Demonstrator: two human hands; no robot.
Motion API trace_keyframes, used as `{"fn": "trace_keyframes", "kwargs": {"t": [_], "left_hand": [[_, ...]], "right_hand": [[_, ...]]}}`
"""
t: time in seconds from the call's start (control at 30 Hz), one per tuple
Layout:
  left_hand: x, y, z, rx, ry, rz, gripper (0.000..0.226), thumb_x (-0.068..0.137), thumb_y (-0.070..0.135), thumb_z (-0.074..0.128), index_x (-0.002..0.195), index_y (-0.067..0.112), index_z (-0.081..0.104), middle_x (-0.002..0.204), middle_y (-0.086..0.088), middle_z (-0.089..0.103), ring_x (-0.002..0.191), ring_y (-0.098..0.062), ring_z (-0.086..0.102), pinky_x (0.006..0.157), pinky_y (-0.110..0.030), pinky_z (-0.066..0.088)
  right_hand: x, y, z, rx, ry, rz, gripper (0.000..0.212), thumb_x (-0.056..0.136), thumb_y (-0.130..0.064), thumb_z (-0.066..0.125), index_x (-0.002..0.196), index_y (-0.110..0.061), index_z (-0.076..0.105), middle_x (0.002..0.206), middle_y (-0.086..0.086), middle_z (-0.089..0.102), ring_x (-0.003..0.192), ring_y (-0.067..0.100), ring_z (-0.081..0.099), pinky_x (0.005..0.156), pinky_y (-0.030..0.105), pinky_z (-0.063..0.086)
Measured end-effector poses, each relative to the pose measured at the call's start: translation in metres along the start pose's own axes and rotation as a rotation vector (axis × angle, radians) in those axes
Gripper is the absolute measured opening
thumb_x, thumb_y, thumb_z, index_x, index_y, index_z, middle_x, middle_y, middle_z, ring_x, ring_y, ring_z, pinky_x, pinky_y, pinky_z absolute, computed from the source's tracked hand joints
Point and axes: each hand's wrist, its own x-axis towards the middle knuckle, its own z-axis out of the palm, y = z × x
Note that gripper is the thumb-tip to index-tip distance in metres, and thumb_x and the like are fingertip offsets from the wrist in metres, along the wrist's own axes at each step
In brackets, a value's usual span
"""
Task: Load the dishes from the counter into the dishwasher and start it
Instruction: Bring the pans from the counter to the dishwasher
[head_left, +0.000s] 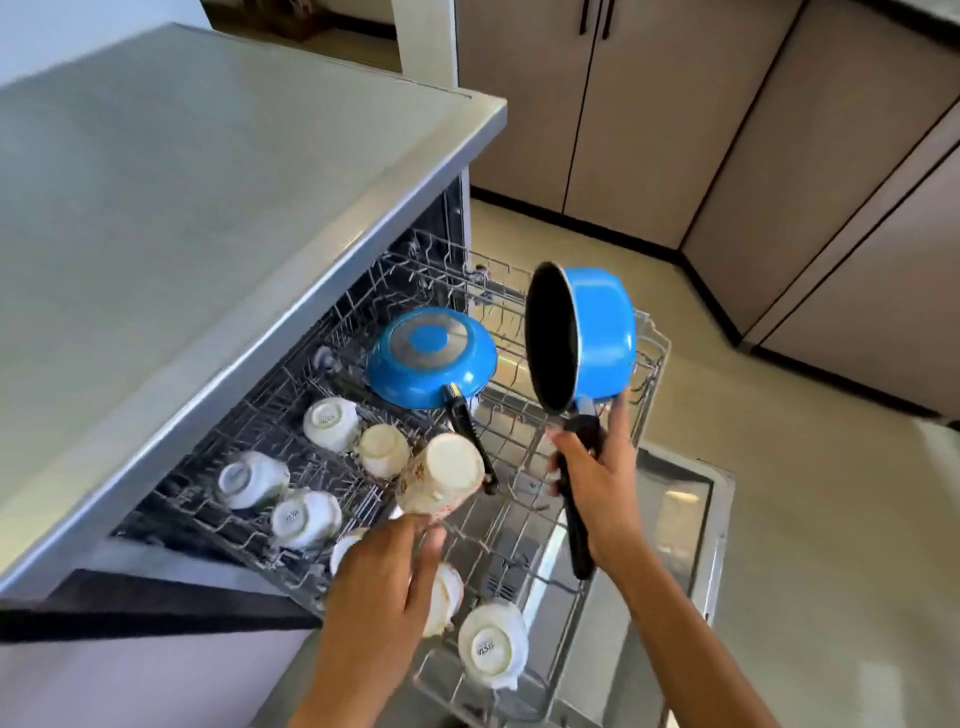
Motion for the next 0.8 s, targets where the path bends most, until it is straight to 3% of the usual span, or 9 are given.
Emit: {"fn": "trace_keyframes", "kwargs": {"t": [0.1,0.17,0.33,0.43,0.5,0.67,0.8], "left_hand": [[-0.012,-0.037,0.021,0.089,-0.061,-0.025,0.057,0.098,0.052,0.019,0.11,0.016,0.061,0.099,-0.001,0.066,0.091,-0.021,0.063,0.075,-0.038,0.052],[-0.017,-0.05,0.033,0.157,-0.089,-0.034,0.059,0.099,0.052,0.019,0.112,0.013,0.062,0.109,-0.006,0.066,0.103,-0.028,0.062,0.085,-0.046,0.051],[-0.016,-0.052,0.04,0.258,-0.065,-0.04,0.067,0.1,0.048,0.016,0.102,0.007,0.069,0.112,-0.012,0.067,0.109,-0.032,0.061,0.098,-0.037,0.029],[-0.016,-0.052,0.042,0.266,-0.043,-0.066,0.067,0.099,0.049,0.015,0.103,0.008,0.068,0.117,-0.011,0.065,0.113,-0.033,0.058,0.1,-0.036,0.025],[-0.016,-0.051,0.044,0.281,-0.039,-0.067,0.069,0.099,0.048,0.015,0.101,0.007,0.07,0.115,-0.013,0.066,0.111,-0.035,0.059,0.102,-0.036,0.025],[-0.015,-0.052,0.046,0.293,-0.06,-0.067,0.069,0.099,0.047,0.015,0.1,0.007,0.071,0.116,-0.015,0.065,0.114,-0.034,0.057,0.109,-0.03,0.013],[-0.015,-0.057,0.049,0.274,-0.06,-0.063,0.069,0.099,0.048,0.014,0.098,0.01,0.072,0.116,-0.014,0.065,0.121,-0.026,0.041,0.108,-0.031,0.014]], "right_hand": [[0.006,0.014,-0.003,-0.288,0.018,0.001,0.077,0.094,-0.015,0.049,0.145,-0.044,-0.001,0.079,0.004,0.054,0.058,0.014,0.052,0.051,0.03,0.046],[0.008,0.023,-0.002,-0.448,0.012,0.011,0.074,0.096,-0.02,0.043,0.143,-0.043,-0.01,0.081,0.003,0.054,0.064,0.015,0.054,0.057,0.032,0.045],[0.006,0.052,0.01,-0.807,-0.003,-0.065,0.072,0.097,-0.02,0.034,0.14,-0.041,-0.019,0.101,0.011,0.046,0.068,0.025,0.053,0.059,0.036,0.042],[0.015,0.065,0.017,-0.924,0.08,-0.084,0.071,0.096,-0.015,0.034,0.143,-0.035,-0.016,0.112,0.013,0.04,0.058,0.021,0.045,0.057,0.031,0.036],[0.022,0.071,0.021,-0.976,0.12,-0.095,0.074,0.096,-0.012,0.035,0.143,-0.033,-0.017,0.112,0.015,0.038,0.054,0.018,0.04,0.057,0.03,0.035],[0.036,0.085,0.034,-1.048,0.202,-0.124,0.079,0.093,-0.006,0.04,0.144,-0.034,-0.014,0.102,0.014,0.035,0.058,0.026,0.048,0.055,0.035,0.04],[0.038,0.097,0.034,-1.053,0.262,-0.09,0.088,0.088,0.001,0.047,0.146,-0.033,-0.01,0.11,0.017,0.039,0.064,0.026,0.049,0.054,0.035,0.039]]}}
